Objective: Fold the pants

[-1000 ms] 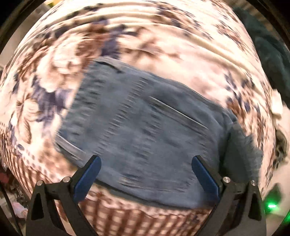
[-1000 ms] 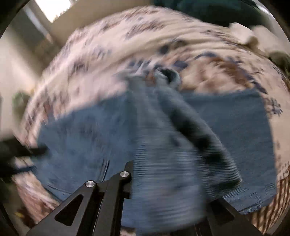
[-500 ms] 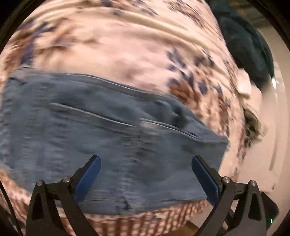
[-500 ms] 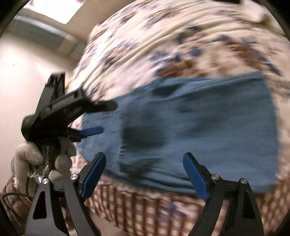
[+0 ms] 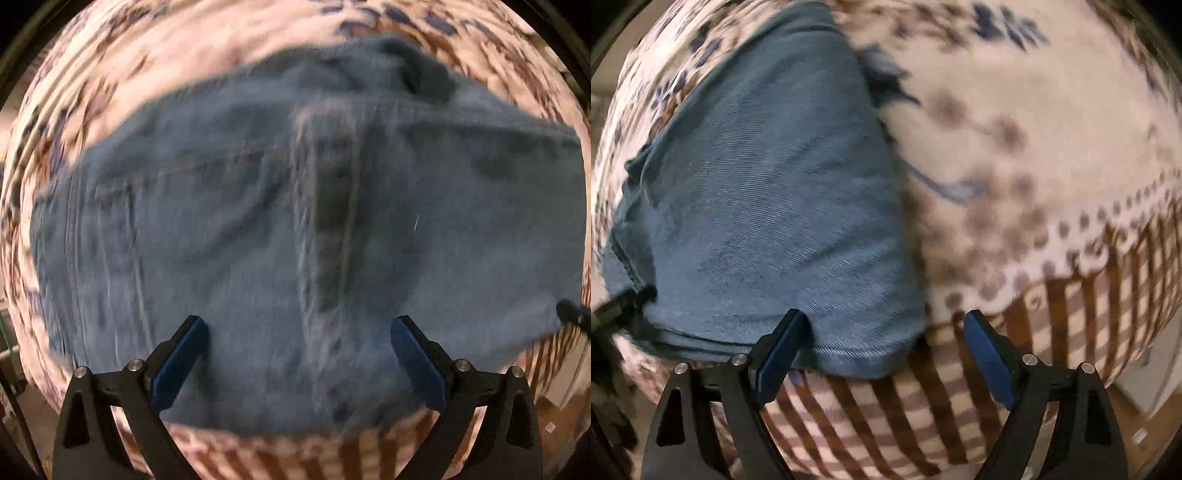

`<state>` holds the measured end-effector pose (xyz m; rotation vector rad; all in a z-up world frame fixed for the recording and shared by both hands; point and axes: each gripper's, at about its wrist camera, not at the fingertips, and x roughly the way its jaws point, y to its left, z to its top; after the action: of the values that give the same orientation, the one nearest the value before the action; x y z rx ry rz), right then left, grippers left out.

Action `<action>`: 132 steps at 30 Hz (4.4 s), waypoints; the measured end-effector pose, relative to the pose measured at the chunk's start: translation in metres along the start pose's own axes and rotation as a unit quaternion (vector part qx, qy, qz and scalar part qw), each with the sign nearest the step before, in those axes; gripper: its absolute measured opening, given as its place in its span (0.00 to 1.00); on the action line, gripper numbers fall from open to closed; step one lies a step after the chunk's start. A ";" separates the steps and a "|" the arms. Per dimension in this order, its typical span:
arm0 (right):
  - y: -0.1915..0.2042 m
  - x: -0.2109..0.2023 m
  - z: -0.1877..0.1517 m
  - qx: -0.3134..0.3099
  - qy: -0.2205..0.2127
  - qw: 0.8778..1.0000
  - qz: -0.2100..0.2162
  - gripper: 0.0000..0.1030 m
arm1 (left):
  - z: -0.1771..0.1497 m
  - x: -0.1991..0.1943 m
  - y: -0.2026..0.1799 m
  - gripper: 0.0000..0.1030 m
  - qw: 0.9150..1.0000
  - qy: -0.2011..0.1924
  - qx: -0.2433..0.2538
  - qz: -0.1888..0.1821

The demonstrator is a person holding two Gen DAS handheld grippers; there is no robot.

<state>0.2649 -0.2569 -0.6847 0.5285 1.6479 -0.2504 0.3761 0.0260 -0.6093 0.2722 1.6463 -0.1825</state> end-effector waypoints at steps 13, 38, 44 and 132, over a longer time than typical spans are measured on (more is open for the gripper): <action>-0.034 0.002 0.001 0.129 0.052 0.984 0.111 0.88 | 0.002 -0.033 -0.021 0.99 0.998 -0.021 -0.054 -0.026; 0.059 -0.050 -0.005 0.021 -0.010 0.998 0.059 0.87 | -0.169 -0.018 0.224 0.98 0.804 -0.151 -0.537 -0.206; 0.119 -0.018 0.009 0.000 0.000 0.999 0.046 0.88 | -0.171 0.026 0.227 0.98 0.726 -0.195 -0.591 -0.292; 0.017 -0.068 0.094 -0.136 0.017 0.977 0.163 0.88 | -0.067 -0.089 -0.014 0.97 0.953 -0.181 -0.244 0.016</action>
<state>0.3599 -0.2984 -0.6299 0.5845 1.5693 0.2257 0.3147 0.0249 -0.5153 -0.1089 1.2706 0.1927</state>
